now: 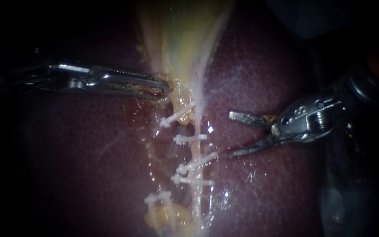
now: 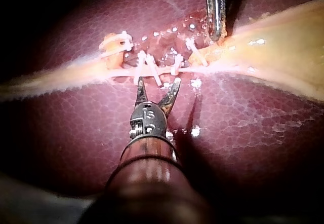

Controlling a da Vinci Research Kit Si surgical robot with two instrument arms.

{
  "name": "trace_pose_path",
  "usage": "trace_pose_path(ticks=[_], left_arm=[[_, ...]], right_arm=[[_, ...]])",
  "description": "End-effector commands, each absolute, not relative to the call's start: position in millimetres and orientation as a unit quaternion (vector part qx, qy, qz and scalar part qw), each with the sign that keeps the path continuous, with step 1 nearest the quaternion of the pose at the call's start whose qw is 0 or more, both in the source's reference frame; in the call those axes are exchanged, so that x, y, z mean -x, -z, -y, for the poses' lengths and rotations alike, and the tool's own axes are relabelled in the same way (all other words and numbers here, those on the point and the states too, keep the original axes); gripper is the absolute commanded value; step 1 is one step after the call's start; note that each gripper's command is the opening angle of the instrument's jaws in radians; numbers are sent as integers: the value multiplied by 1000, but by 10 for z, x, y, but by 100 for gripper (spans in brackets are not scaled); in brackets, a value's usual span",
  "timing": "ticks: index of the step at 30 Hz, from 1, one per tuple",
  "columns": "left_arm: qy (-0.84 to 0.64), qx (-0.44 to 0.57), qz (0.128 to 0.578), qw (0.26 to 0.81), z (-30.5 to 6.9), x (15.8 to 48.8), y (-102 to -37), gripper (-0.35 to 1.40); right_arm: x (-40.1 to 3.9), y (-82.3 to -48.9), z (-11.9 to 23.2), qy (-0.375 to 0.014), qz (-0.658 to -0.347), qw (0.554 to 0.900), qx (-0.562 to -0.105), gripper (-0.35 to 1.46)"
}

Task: Go to the cutting position right tube

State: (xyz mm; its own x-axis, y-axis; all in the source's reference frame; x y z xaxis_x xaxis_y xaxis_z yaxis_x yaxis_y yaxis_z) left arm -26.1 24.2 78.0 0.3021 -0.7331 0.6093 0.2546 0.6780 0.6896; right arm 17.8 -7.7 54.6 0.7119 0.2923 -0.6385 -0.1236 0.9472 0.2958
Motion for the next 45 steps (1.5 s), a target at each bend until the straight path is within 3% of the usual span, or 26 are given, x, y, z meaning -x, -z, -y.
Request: trace_pose_path(ticks=[1, 8, 16, 25, 35, 45], left_arm=[[321, -241, 496, 770, -242, 261, -780, -35], [320, -246, 496, 768, -247, 252, -765, -35], [328, -227, 503, 767, -269, 220, -709, -35], [329, -225, 503, 767, -269, 215, -708, -35], [330, -225, 502, 767, -269, 218, -707, -35], [330, -224, 502, 767, -268, 219, -707, -35]], right_arm=[[-178, -546, 77, -113, -362, 918, -117, 136], [-178, -547, 77, -113, -362, 918, -117, 136], [-178, -548, 77, -113, -363, 917, -118, 134], [-185, -549, 79, -109, -369, 914, -127, 134], [-197, -565, 99, -214, -330, 894, -215, 127], [-209, -601, 120, -260, -306, 876, -267, 124]])
